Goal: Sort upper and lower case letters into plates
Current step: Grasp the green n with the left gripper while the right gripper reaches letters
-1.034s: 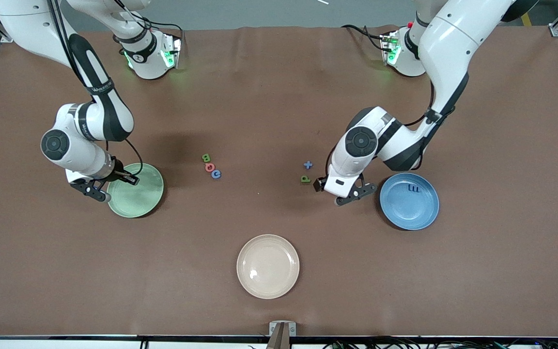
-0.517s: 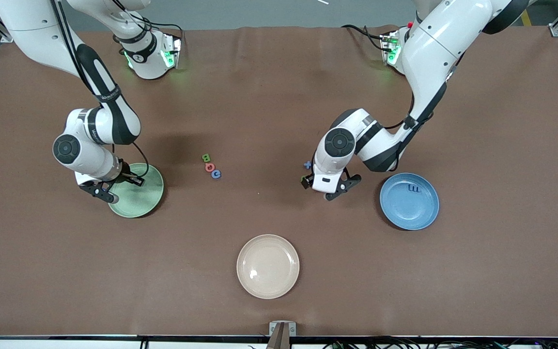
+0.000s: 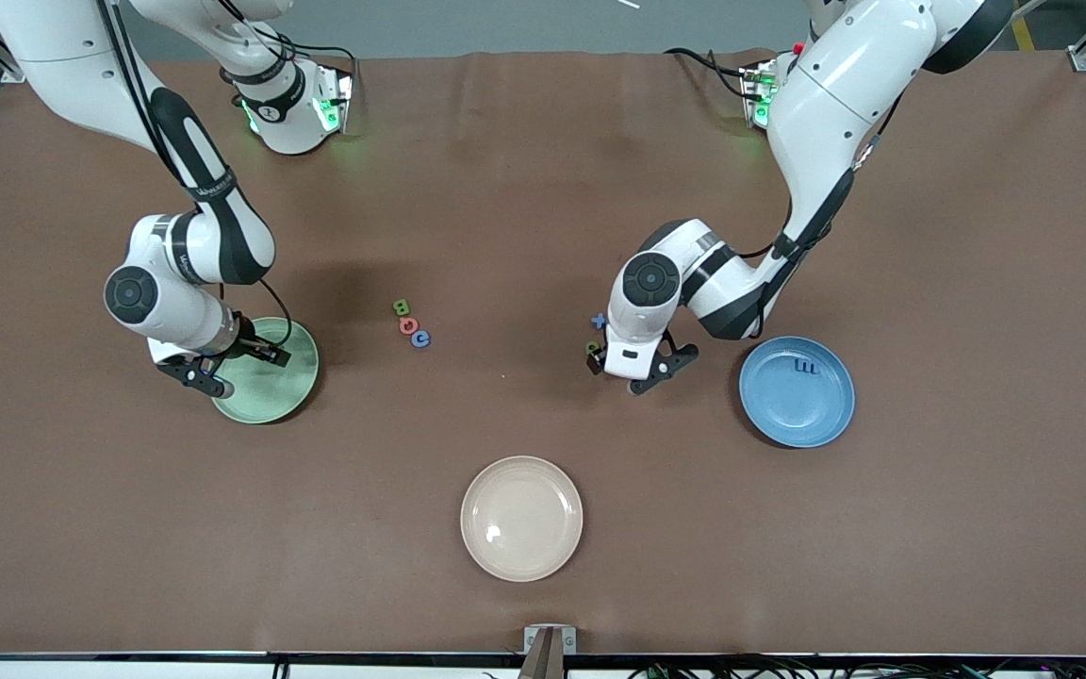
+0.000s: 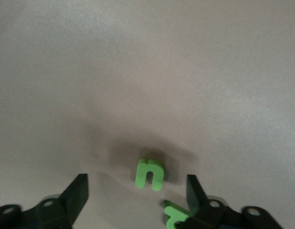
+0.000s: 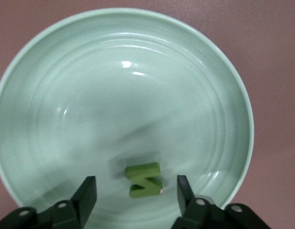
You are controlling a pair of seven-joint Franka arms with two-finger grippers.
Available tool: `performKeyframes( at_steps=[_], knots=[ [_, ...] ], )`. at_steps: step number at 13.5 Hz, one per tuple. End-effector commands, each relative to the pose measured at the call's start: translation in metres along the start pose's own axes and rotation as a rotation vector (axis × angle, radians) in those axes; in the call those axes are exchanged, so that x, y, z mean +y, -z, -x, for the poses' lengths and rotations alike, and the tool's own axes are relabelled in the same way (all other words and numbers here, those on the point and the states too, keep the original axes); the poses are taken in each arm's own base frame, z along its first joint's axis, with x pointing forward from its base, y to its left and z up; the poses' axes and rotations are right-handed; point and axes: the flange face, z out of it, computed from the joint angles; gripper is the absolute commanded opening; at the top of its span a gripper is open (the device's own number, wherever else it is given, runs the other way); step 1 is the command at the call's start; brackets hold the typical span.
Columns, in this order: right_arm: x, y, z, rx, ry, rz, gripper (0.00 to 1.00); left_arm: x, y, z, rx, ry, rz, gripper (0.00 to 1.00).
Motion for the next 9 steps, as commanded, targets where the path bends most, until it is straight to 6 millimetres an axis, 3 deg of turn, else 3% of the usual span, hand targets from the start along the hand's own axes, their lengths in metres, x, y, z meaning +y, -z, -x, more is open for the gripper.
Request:
performKeyframes(
  at_steps=[1, 3, 6, 9],
  knots=[
    [-0.031, 0.046, -0.002, -0.056, -0.012, -0.012, 1.0, 0.006, -0.006, -0.002, 0.027, 0.006, 0.019, 0.71],
    [-0.053, 0.057, 0.014, -0.061, 0.014, -0.028, 1.0, 0.007, -0.007, -0.002, 0.032, 0.004, 0.037, 0.65],
    [-0.095, 0.051, 0.046, -0.089, 0.072, -0.036, 1.0, 0.007, -0.01, -0.003, 0.031, 0.008, 0.033, 0.65],
    [-0.126, 0.047, 0.069, -0.068, 0.134, -0.035, 1.0, 0.008, -0.008, -0.003, 0.032, 0.007, 0.037, 0.55]
  ],
)
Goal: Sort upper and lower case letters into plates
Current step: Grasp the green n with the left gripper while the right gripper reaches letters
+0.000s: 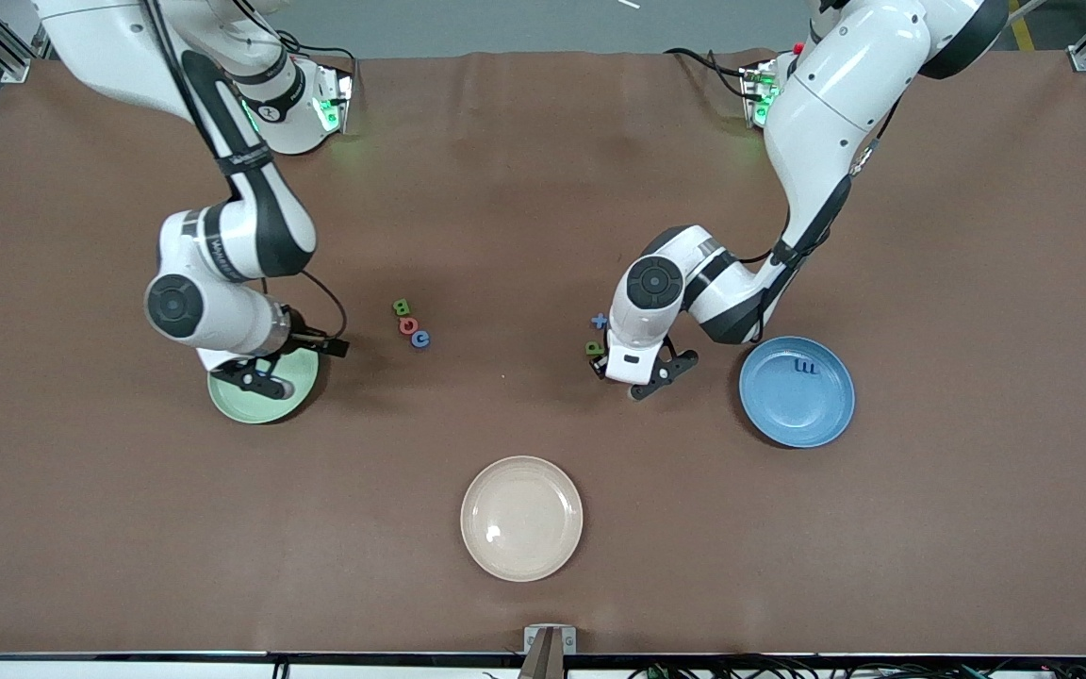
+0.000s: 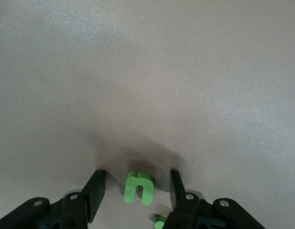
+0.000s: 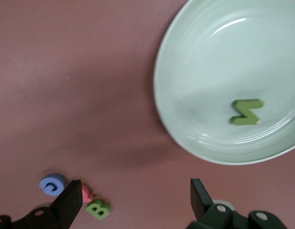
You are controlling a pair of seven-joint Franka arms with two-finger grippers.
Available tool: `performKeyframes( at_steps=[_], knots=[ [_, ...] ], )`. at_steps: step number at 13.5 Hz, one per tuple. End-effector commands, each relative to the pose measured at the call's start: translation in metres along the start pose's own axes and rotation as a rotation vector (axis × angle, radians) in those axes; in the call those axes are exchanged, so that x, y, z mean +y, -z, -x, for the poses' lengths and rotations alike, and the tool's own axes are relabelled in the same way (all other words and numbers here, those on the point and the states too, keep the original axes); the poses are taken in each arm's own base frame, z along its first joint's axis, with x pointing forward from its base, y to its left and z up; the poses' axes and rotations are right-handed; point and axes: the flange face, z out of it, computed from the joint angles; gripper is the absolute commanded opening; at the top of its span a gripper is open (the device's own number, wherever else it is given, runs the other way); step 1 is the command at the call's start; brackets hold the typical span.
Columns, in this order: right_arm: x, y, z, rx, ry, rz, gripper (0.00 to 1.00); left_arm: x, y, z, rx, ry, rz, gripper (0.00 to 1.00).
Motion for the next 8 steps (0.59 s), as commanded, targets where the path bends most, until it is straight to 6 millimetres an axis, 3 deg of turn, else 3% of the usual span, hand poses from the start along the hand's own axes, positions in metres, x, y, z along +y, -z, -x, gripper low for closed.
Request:
performKeyframes(
  at_steps=[1, 4, 6, 8],
  knots=[
    [-0.023, -0.003, 0.018, 0.014, 0.019, -0.013, 1.0, 0.007, 0.001, -0.001, 0.023, 0.006, 0.011, 0.52],
    [-0.068, -0.015, 0.045, 0.063, 0.126, -0.006, 1.0, 0.006, 0.0, -0.001, 0.023, 0.005, 0.01, 0.46],
    [-0.09, -0.036, 0.055, 0.099, 0.193, 0.009, 1.0, 0.007, 0.0, 0.001, 0.024, 0.003, 0.01, 0.43],
    [-0.107, -0.051, 0.064, 0.123, 0.238, 0.007, 1.0, 0.006, -0.001, 0.001, 0.022, 0.004, 0.009, 0.29]
  ],
)
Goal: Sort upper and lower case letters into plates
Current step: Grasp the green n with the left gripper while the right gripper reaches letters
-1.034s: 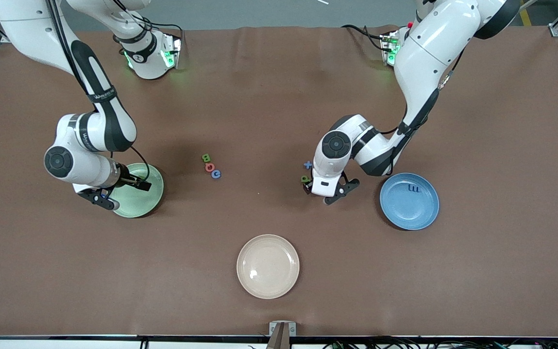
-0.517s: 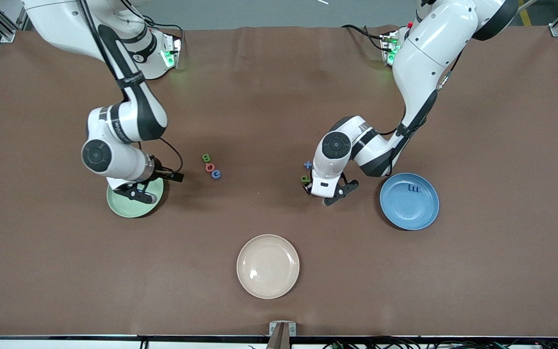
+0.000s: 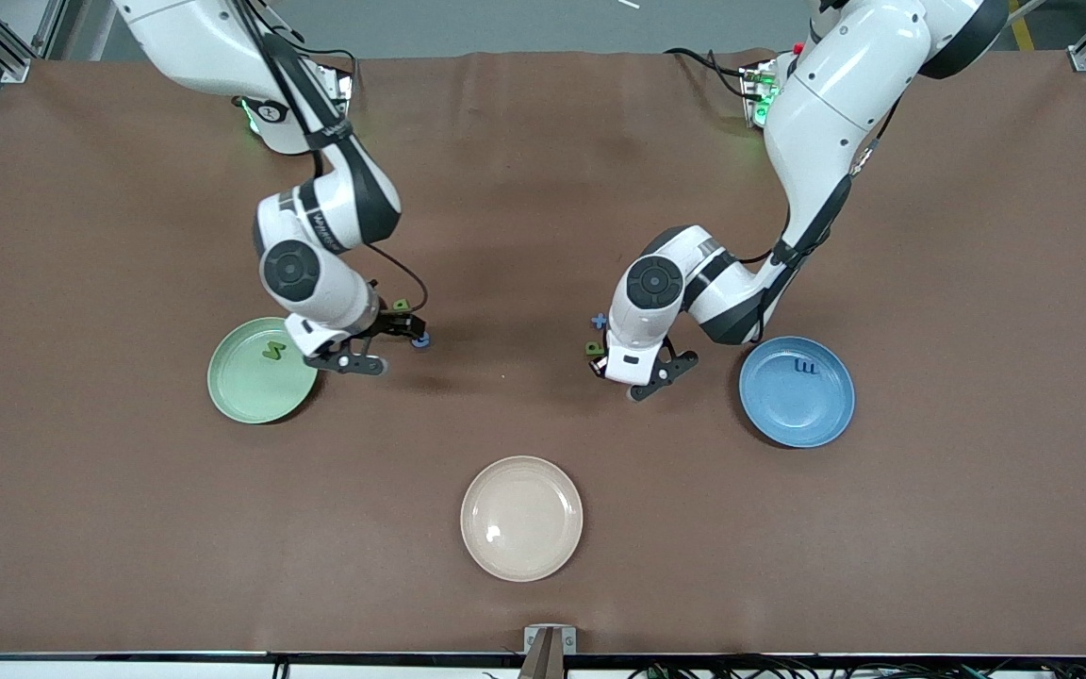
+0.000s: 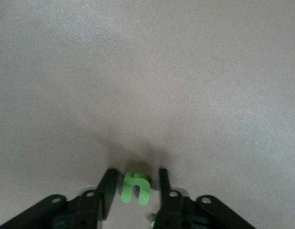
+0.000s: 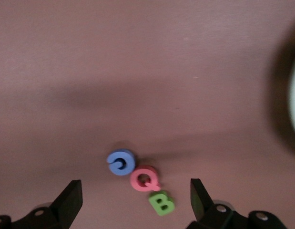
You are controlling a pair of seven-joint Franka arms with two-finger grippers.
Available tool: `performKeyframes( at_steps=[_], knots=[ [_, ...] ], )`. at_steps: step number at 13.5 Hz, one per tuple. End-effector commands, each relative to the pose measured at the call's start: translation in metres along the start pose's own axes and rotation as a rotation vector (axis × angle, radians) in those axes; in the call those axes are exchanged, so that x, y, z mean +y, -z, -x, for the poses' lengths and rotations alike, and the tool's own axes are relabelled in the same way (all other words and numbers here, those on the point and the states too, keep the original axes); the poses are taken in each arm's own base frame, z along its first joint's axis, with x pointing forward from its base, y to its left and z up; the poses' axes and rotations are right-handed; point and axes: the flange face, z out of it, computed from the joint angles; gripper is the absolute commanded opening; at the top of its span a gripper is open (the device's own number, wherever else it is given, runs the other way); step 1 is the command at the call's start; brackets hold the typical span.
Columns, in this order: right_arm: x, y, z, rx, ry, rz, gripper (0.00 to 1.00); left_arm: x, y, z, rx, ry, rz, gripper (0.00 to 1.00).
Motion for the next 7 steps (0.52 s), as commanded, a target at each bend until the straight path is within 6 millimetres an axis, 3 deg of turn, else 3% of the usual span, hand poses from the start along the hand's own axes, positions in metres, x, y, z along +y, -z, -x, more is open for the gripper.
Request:
performKeyframes(
  at_steps=[1, 5, 7],
  knots=[
    [-0.013, -0.018, 0.007, 0.029, 0.077, 0.016, 1.0, 0.004, -0.004, 0.002, 0.019, 0.003, 0.004, 0.25],
    [-0.016, -0.032, 0.006, 0.055, 0.186, 0.04, 0.98, 0.006, 0.004, 0.004, 0.027, -0.01, 0.003, 0.05],
    [-0.017, -0.041, 0.004, 0.083, 0.195, 0.035, 0.97, 0.003, 0.023, -0.006, 0.047, -0.017, 0.001, 0.04]
  ],
)
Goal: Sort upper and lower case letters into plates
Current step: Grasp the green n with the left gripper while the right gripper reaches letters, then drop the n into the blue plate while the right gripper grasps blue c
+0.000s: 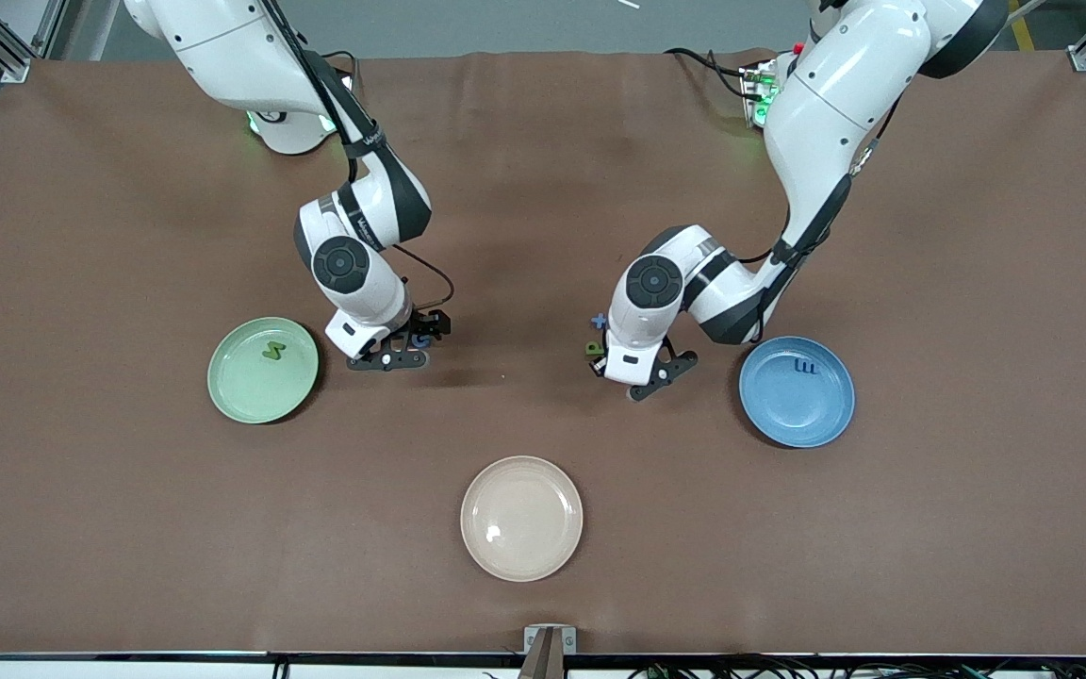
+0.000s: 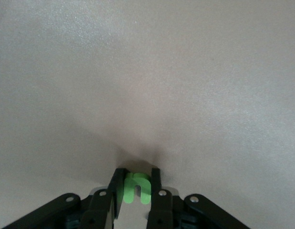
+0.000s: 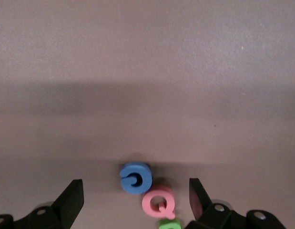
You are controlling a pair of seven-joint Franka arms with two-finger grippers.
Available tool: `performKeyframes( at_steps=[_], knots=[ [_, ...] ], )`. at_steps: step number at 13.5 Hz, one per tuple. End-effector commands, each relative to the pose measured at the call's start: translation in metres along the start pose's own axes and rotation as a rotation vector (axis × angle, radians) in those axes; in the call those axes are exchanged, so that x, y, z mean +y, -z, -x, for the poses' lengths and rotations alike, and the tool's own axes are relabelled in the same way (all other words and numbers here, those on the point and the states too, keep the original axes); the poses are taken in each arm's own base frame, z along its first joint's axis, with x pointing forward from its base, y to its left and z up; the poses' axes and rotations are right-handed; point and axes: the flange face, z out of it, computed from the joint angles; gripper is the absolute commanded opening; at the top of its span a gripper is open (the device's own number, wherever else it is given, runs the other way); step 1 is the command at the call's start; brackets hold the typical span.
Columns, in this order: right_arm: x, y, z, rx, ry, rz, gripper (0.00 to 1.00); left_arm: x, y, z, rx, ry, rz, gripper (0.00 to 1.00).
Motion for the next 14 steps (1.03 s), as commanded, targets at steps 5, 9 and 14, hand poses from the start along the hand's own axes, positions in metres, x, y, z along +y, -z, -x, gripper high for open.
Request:
performKeyframes(
  at_steps=[5, 9, 14],
  knots=[
    [0.001, -0.027, 0.008, 0.03, 0.011, 0.007, 0.97, -0.032, 0.078, -0.049, 0.081, -0.143, -0.084, 0.02],
    [0.004, -0.036, 0.017, 0.043, 0.005, 0.003, 0.95, -0.089, 0.093, -0.087, 0.033, -0.287, -0.093, 0.01],
    [-0.015, -0.038, 0.029, 0.037, -0.002, 0.007, 0.76, -0.181, 0.084, -0.142, -0.016, -0.438, -0.116, 0.02]
  ],
)
